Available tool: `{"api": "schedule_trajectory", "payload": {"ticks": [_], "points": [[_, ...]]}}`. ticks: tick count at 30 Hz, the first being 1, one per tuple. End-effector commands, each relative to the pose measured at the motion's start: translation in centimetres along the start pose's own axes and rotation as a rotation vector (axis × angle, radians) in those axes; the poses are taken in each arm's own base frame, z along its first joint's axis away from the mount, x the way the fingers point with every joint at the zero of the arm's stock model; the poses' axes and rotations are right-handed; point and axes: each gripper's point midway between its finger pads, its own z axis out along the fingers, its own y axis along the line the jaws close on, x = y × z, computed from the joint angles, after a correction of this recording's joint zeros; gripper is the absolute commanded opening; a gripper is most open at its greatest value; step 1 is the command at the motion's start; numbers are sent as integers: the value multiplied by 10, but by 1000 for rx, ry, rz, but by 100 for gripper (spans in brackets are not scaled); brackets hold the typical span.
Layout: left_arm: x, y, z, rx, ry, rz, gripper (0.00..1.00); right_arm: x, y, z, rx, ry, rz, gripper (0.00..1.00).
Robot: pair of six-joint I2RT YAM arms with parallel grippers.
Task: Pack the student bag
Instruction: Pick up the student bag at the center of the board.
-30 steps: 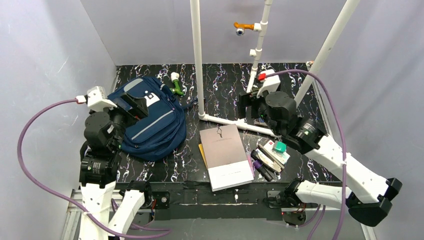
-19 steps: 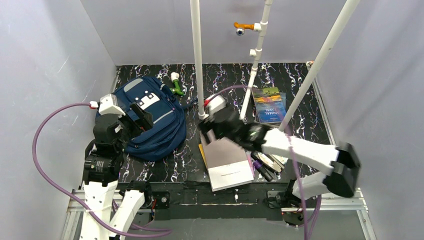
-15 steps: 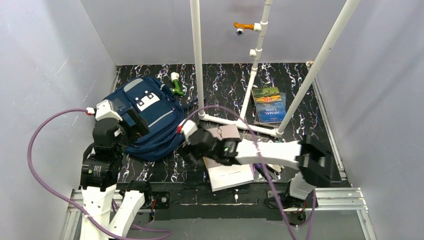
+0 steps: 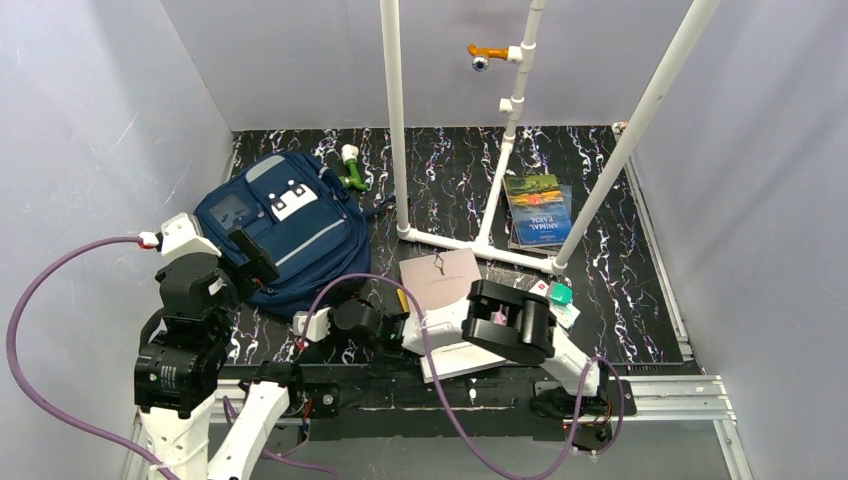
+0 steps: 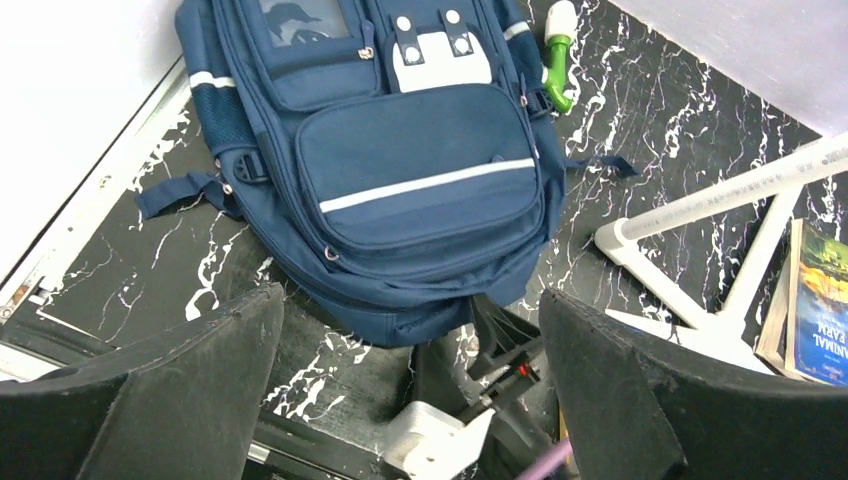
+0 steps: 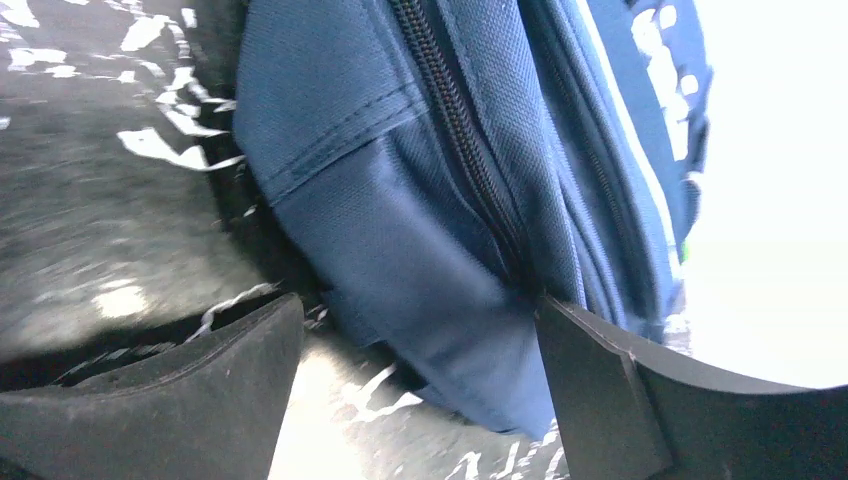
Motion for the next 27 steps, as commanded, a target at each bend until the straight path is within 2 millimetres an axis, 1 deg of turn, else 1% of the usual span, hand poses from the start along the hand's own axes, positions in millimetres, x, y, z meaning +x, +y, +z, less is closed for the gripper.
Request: {"api": "schedule_trajectory", "payload": {"ticks": [1,3,4,6,8,9,10,11,12,13,14,15,16,18,19,21,22,24,27], "points": [[13,0,4,3,52,38,99,-6,-39,20,214,10,-274,93],[12,2,5,-9,49,50,99,1,-32,29,200,23,-293,91],[11,2,6,-15,50,56,99,3,-30,32,199,27,-300,83],[10,2,9,-25,54,57,99,5,-30,31,213,26,-304,52],[12,-2,10,-13,68,44,99,0,-40,24,260,18,-251,22],[13,-5,11,-4,73,34,99,-3,-46,20,266,19,-226,13],[15,-7,12,4,82,25,99,-10,-57,14,280,15,-196,3],[17,-9,13,12,92,14,99,-21,-69,6,290,9,-162,1],[19,-12,13,21,103,0,99,-34,-82,-3,284,-6,-110,1],[20,-16,12,34,116,-21,99,-52,-90,-12,235,-38,-49,1],[21,-21,10,51,129,-46,99,-70,-94,-22,159,-85,58,1],[22,-27,8,80,146,-68,99,-84,-101,-34,100,-123,142,1],[21,-34,5,112,156,-94,99,-94,-107,-47,54,-164,221,1],[21,-46,0,165,182,-136,99,-100,-115,-71,-10,-203,327,1],[22,-53,-1,194,199,-146,99,-94,-112,-82,-31,-199,346,1],[23,-64,-2,240,234,-141,99,-89,-110,-108,-59,-201,356,1],[24,-67,-2,253,249,-130,99,-82,-110,-119,-62,-191,344,1],[28,-74,0,287,276,-95,99,-52,-111,-139,-41,-125,280,1],[38,-86,6,346,320,-68,99,4,-135,-162,31,-15,224,1]]}}
